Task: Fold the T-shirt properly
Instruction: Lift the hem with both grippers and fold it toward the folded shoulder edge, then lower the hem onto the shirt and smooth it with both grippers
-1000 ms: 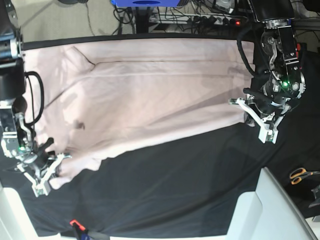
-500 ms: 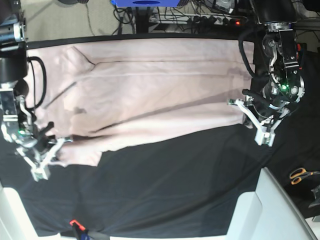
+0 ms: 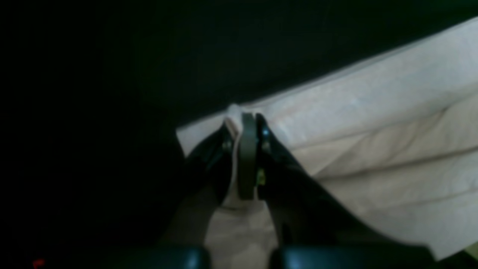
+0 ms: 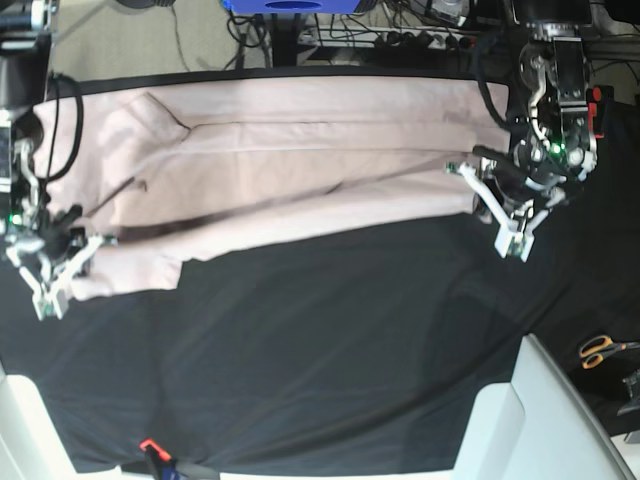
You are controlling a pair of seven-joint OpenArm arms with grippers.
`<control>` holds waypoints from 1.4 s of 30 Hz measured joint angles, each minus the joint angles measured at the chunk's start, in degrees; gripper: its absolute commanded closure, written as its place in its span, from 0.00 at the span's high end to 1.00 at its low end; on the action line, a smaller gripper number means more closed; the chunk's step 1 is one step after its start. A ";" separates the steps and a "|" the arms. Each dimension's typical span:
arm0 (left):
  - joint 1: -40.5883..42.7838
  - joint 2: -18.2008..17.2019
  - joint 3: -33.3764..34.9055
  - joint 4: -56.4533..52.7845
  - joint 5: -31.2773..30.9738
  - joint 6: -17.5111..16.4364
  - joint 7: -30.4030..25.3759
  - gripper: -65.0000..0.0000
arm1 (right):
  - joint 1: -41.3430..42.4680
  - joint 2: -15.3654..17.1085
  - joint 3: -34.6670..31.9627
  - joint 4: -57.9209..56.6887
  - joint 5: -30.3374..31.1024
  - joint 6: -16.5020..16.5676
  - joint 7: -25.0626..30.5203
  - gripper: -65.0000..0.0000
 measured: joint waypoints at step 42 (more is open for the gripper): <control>5.40 -3.72 4.81 3.13 6.60 0.00 -5.14 0.00 | -17.31 -8.76 6.34 19.23 0.17 -5.29 -8.94 0.00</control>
